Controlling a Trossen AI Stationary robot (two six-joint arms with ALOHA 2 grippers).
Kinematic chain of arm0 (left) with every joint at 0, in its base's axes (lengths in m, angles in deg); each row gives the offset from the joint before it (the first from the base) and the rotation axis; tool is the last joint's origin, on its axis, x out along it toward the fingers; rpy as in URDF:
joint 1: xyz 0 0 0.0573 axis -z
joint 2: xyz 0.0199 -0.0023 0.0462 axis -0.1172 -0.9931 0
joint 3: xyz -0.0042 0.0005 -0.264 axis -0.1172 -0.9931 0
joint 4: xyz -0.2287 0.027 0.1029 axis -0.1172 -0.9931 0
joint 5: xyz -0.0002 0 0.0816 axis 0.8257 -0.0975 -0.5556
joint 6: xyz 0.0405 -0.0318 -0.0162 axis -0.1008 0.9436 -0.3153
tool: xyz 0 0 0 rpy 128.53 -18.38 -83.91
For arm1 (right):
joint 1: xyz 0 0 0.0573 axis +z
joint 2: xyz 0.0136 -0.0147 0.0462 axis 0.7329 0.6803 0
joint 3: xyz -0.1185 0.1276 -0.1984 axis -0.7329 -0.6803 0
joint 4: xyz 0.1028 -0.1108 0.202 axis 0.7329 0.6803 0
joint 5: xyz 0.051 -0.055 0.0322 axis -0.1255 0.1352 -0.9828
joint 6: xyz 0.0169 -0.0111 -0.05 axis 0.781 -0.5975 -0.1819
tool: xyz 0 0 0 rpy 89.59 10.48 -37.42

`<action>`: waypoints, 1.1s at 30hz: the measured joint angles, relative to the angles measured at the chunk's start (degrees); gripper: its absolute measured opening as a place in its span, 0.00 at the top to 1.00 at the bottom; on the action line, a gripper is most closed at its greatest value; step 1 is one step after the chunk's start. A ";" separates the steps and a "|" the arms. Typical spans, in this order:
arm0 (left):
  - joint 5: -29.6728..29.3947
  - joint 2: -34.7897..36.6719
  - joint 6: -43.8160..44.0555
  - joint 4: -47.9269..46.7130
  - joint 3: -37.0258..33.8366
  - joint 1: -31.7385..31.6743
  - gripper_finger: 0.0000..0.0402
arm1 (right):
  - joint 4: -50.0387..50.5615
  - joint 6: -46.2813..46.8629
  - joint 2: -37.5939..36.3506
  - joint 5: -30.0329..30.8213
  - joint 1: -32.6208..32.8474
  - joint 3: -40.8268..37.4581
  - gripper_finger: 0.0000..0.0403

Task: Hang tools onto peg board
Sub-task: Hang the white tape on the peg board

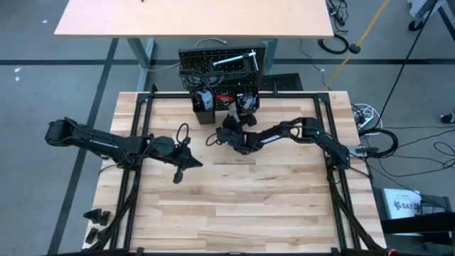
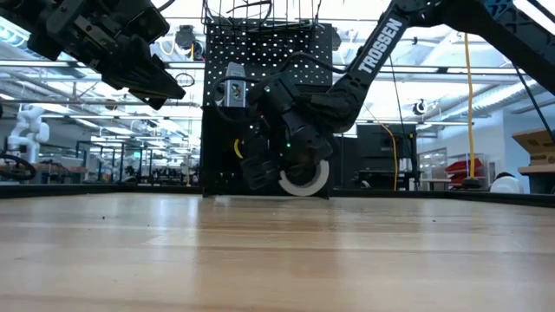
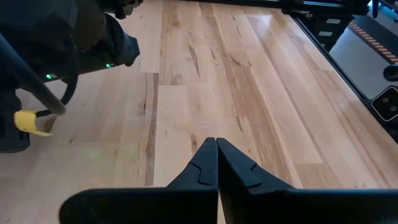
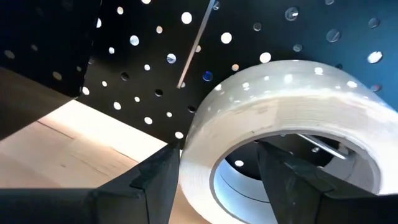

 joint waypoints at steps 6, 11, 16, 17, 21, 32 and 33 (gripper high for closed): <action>0.00 0.01 0.04 -0.06 0.00 0.00 1.00 | 0.19 -3.11 0.00 0.58 0.38 0.00 0.48; -0.01 0.00 0.02 -0.09 0.00 0.00 1.00 | 0.75 -5.18 0.00 0.37 1.18 0.00 0.48; -0.02 0.00 0.02 -0.09 0.00 0.00 1.00 | 4.33 -4.30 0.00 0.23 1.57 0.00 0.48; 0.00 0.00 0.02 -0.09 0.00 0.00 1.00 | 5.21 -3.68 0.00 0.24 1.58 0.00 0.48; -0.02 0.02 0.02 -0.09 0.00 0.00 1.00 | 8.06 -1.53 -0.02 0.28 1.79 0.00 0.48; -0.02 0.01 0.02 -0.11 0.00 0.00 1.00 | 8.96 -3.85 -0.22 3.40 5.85 0.00 0.48; -0.02 0.02 0.02 -0.11 0.00 0.00 1.00 | 8.97 -4.24 -0.23 3.43 6.67 0.00 0.48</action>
